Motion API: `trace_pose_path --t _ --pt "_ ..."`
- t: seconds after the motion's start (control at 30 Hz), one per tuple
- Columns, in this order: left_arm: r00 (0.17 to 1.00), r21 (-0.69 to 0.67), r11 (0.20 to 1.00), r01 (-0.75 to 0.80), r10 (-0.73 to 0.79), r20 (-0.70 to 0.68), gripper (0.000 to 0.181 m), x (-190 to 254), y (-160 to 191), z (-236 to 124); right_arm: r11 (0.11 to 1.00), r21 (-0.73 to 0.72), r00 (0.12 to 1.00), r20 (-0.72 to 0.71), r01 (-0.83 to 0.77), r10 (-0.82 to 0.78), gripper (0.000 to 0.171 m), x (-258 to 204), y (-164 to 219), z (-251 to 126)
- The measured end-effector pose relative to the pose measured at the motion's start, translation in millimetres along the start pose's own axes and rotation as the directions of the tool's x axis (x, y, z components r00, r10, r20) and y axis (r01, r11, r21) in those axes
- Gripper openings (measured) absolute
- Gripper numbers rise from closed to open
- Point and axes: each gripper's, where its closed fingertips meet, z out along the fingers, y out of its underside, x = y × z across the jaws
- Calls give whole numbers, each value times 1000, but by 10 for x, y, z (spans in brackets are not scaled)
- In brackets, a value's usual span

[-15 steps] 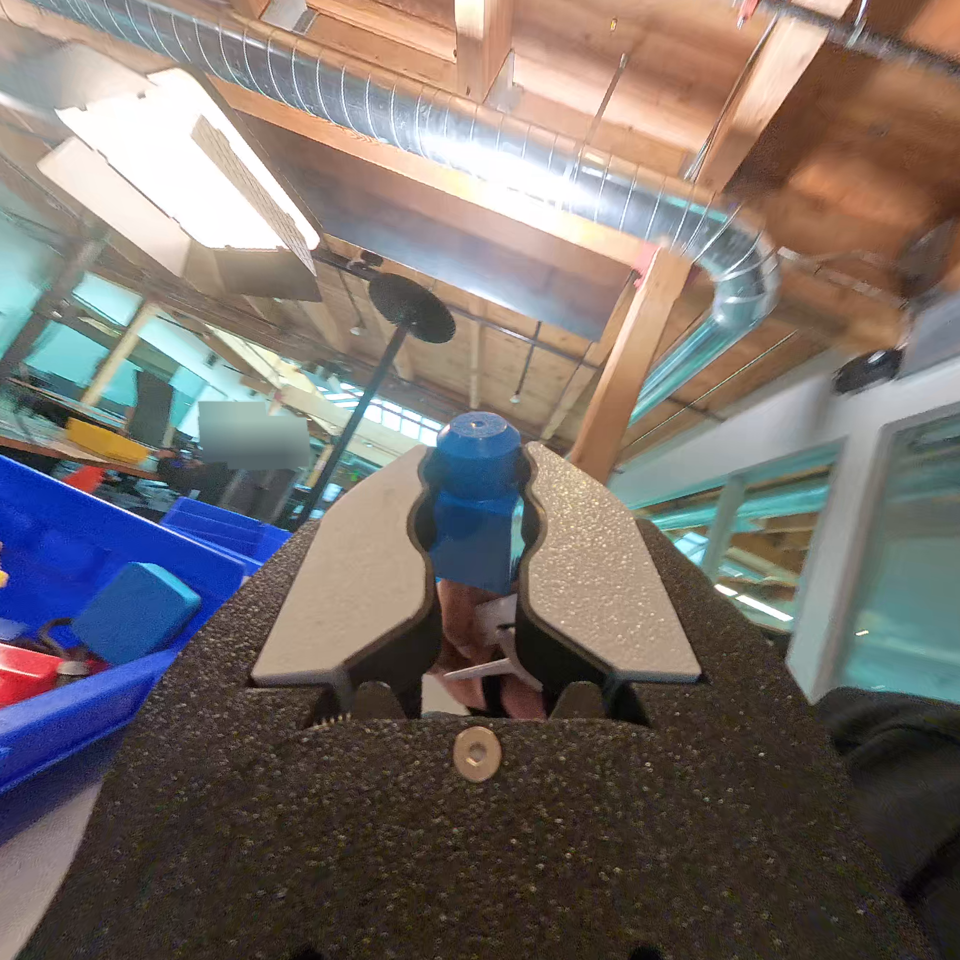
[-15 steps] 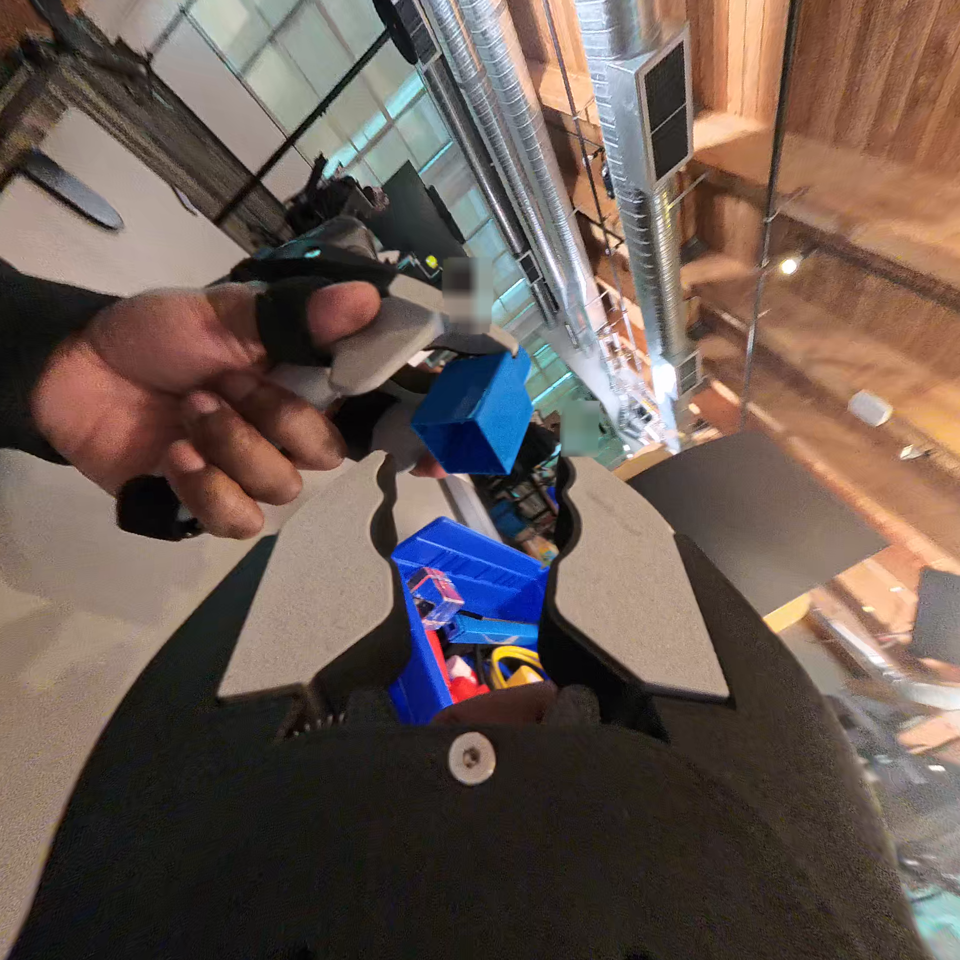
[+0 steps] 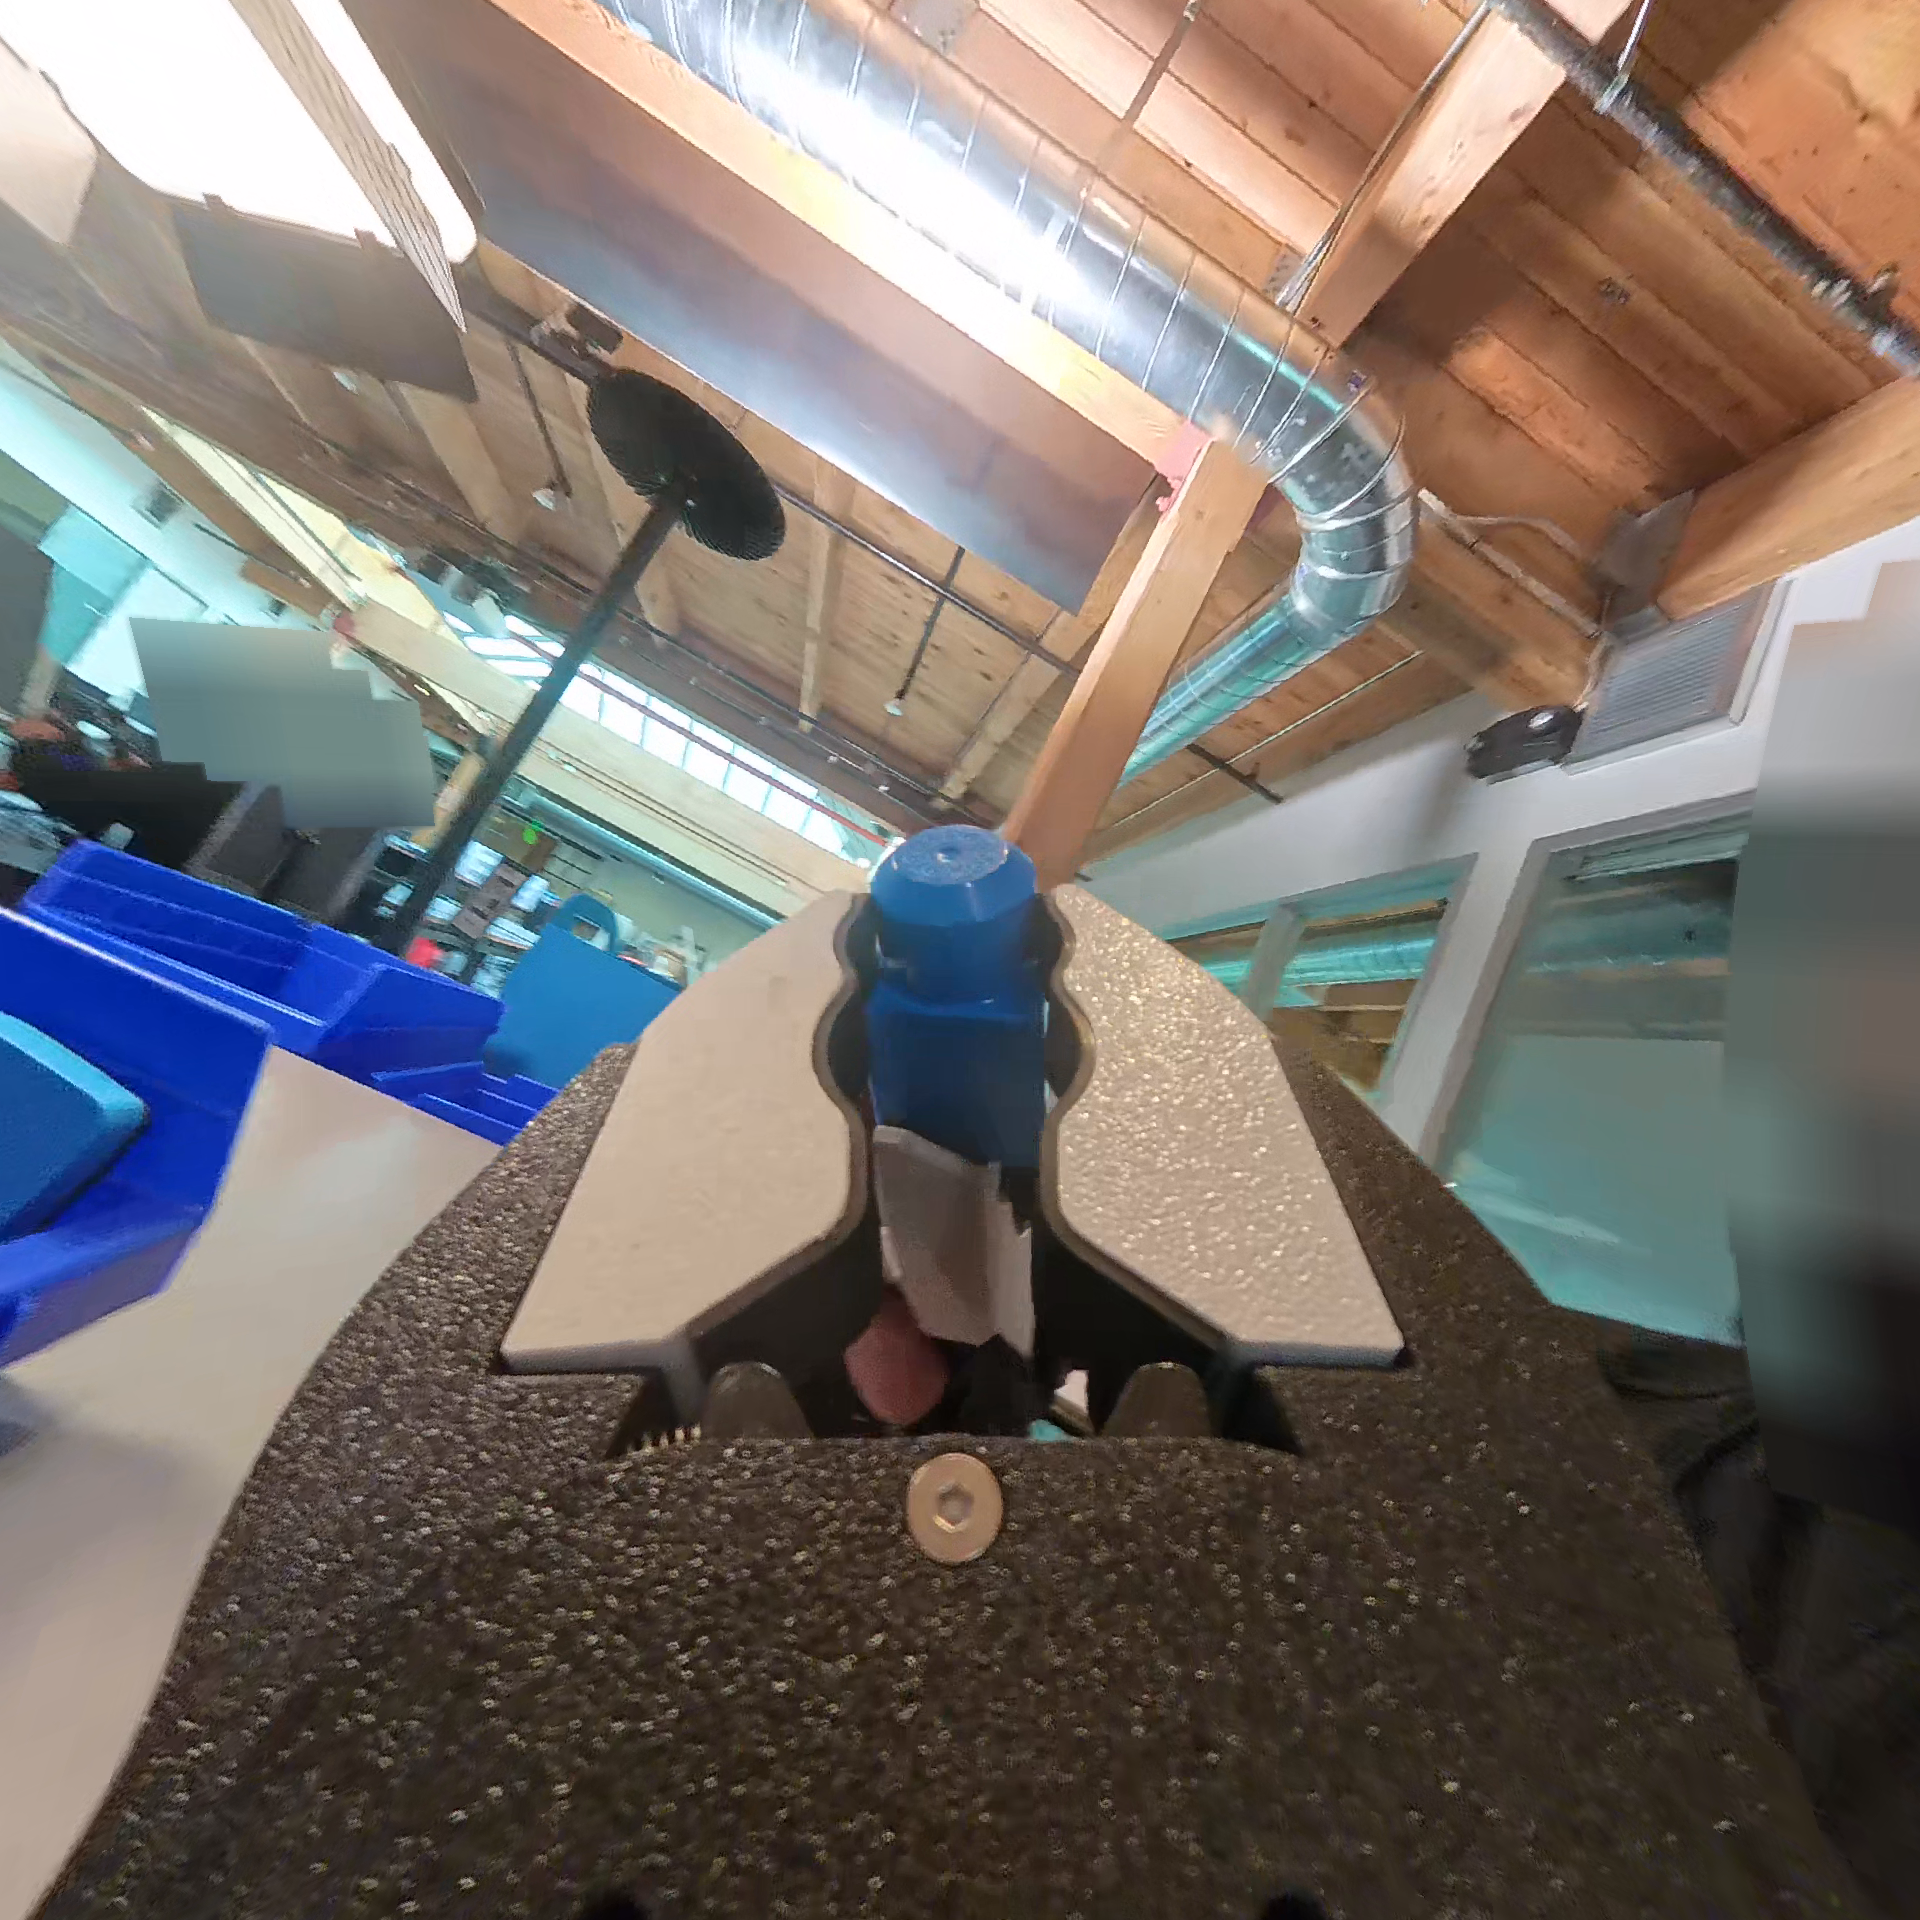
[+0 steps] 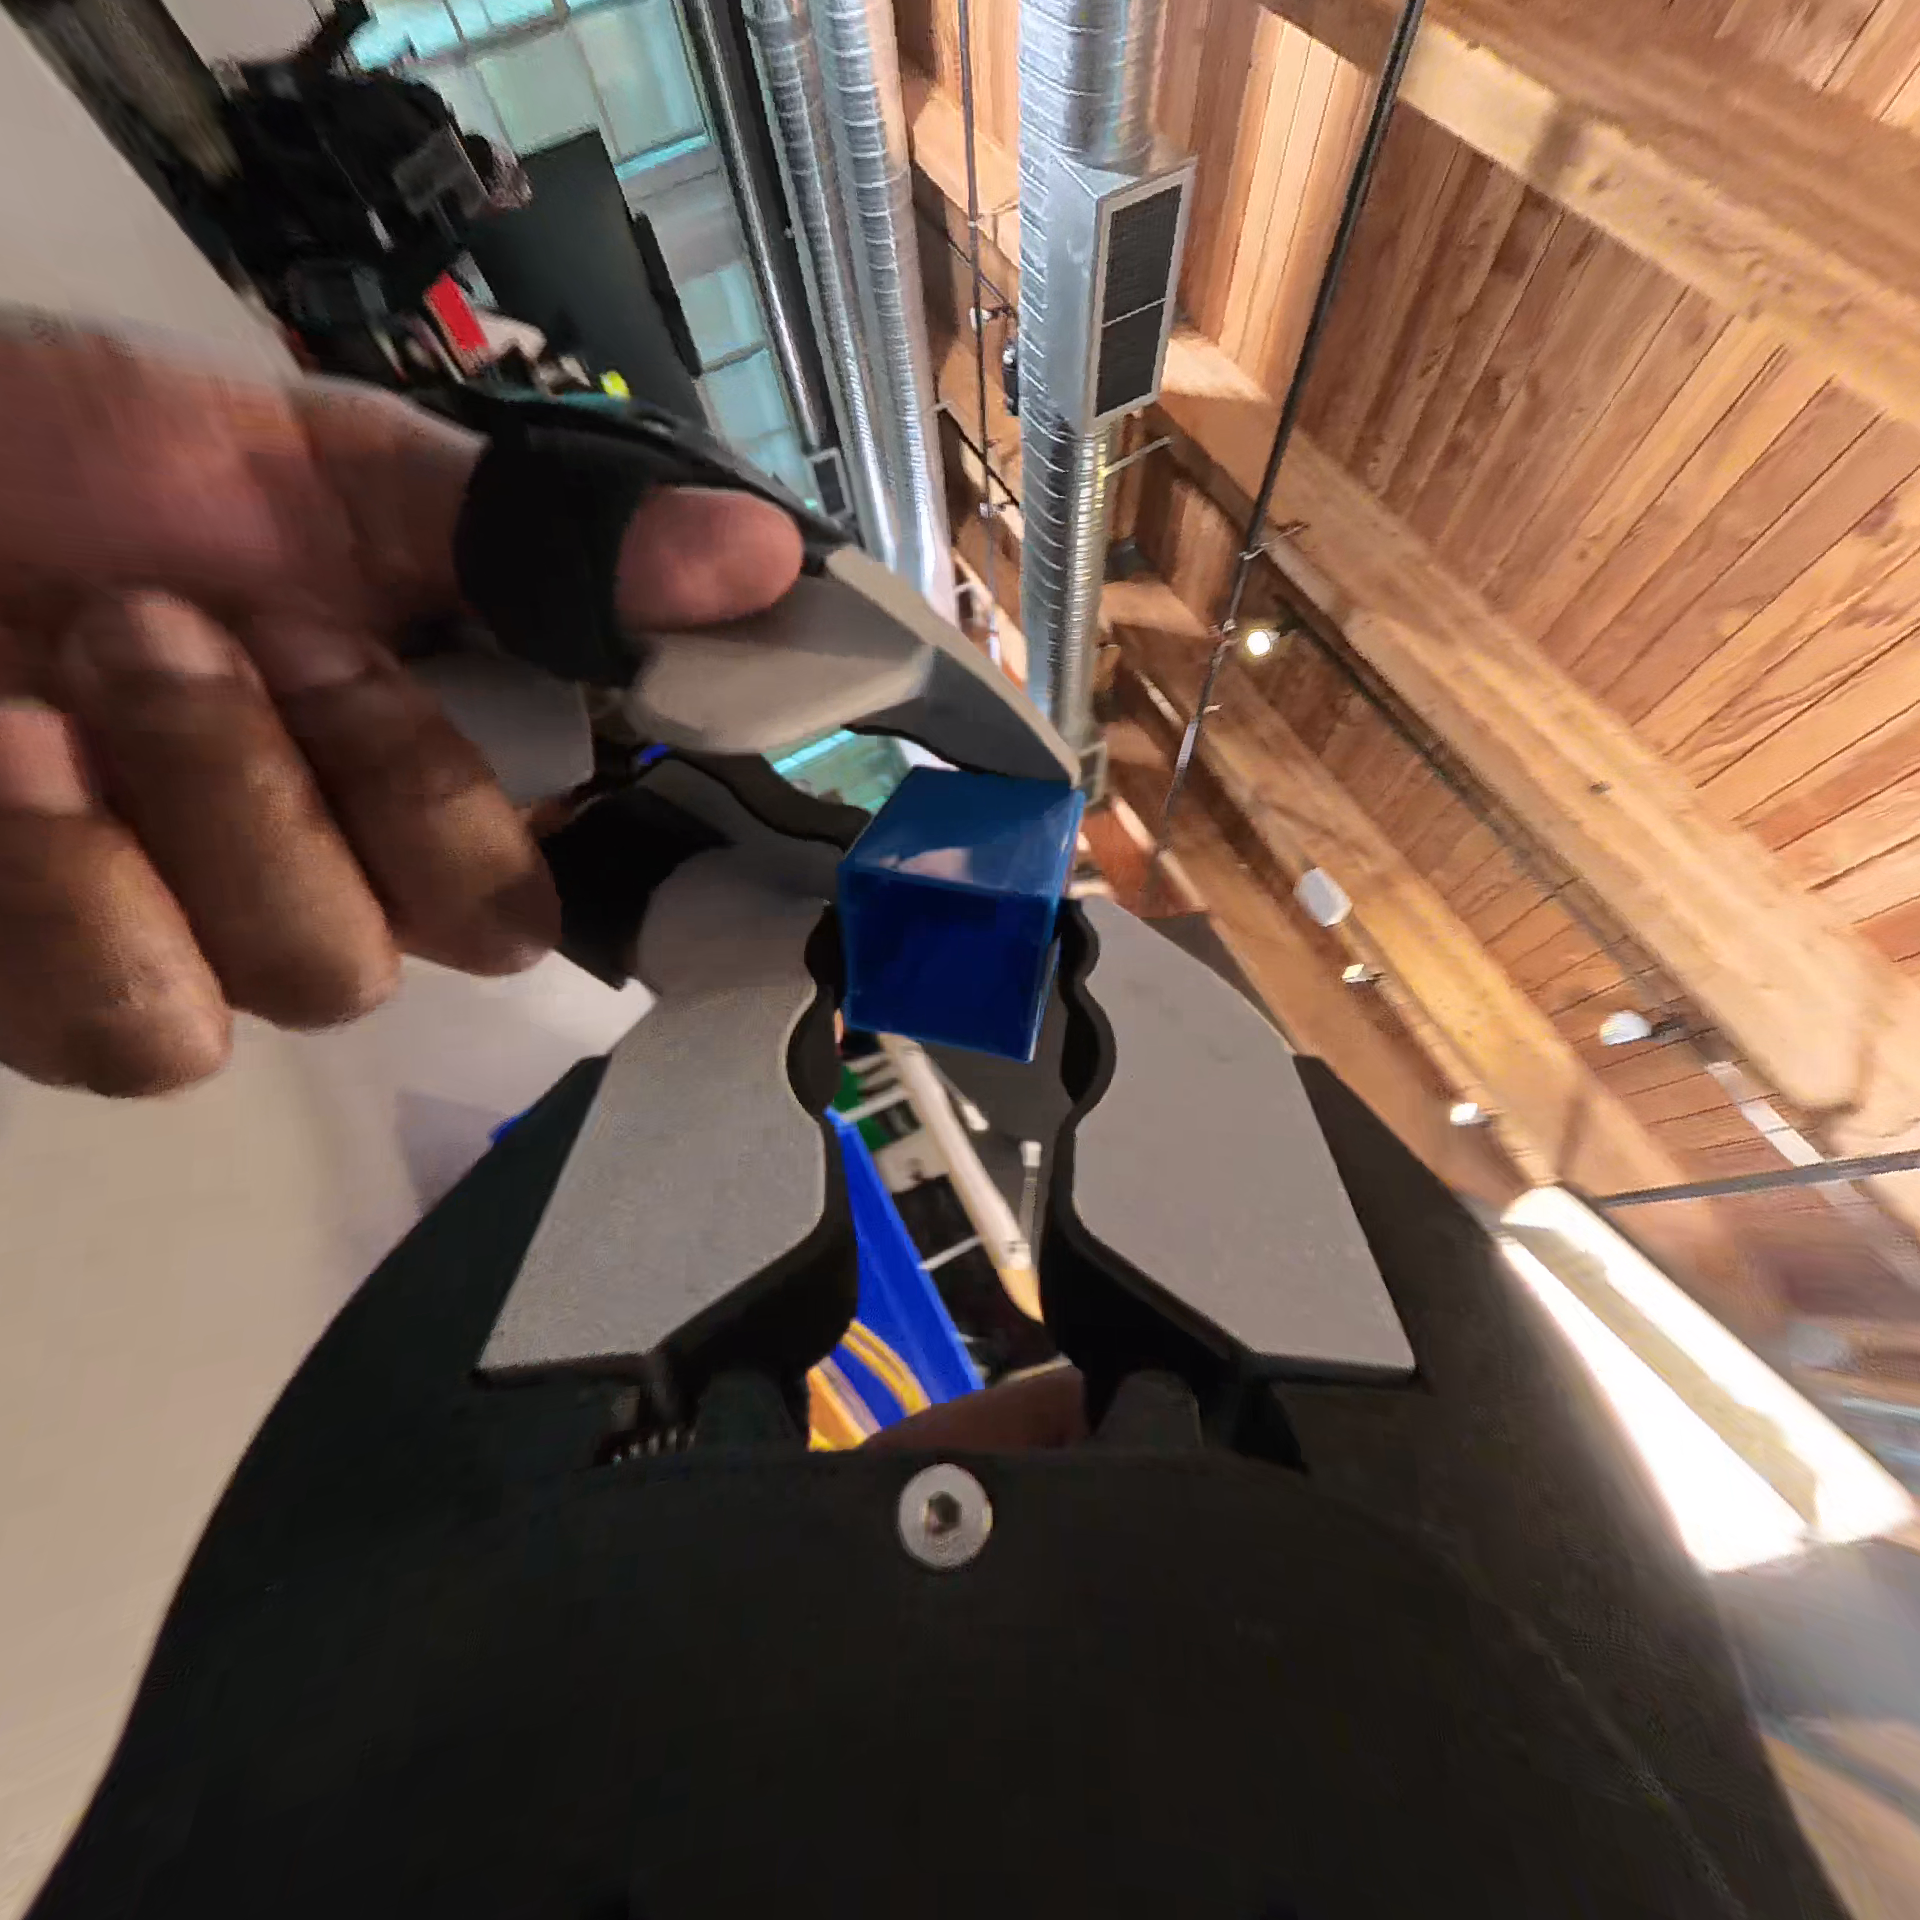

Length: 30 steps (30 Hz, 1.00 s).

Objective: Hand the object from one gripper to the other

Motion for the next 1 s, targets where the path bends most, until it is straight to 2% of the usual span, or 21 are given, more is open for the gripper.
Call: trace_pose_path --t 0.07,0.13,0.2,0.27,0.33,0.43,0.57,0.67,0.73,0.83,0.9,1.0 --pt "990 7 991 -134 134 55 38 2 -21 4 987 12 986 49 -159 158 40 60 7 -21" --pt "969 -6 971 -238 238 74 45 43 -20 14 942 21 937 117 -335 330 39 118 18 -54" --pt "964 -56 965 -256 259 57 51 67 52 38 864 1 836 254 -503 487 39 84 14 -106" --pt "981 -140 972 -189 192 10 53 76 200 69 795 -29 728 381 -606 569 39 33 -16 -194" --pt "996 -217 972 -87 80 -42 55 108 355 93 775 -36 679 457 -631 575 39 2 -50 -287" --pt "999 -338 941 7 -20 -35 52 70 590 106 804 -34 689 495 -594 530 39 -45 -43 -355" --pt "1000 -408 913 23 -17 20 45 -32 723 81 868 -74 726 517 -491 454 38 -211 51 -367" --pt "999 -426 904 35 -29 20 45 -33 749 60 884 -65 739 523 -463 425 38 -246 54 -374" --pt "998 -433 901 -19 40 39 44 -87 745 59 897 -68 759 507 -436 408 38 -251 94 -361" --pt "954 -429 876 -220 285 95 43 -203 654 56 881 -110 747 489 -460 451 42 -238 144 -327" --pt "865 -404 813 -419 493 96 42 -185 532 69 813 -138 649 534 -566 542 46 -217 70 -360" --pt "723 -335 681 -651 691 1 42 59 493 133 653 -115 469 605 -749 644 53 -36 -149 -454"
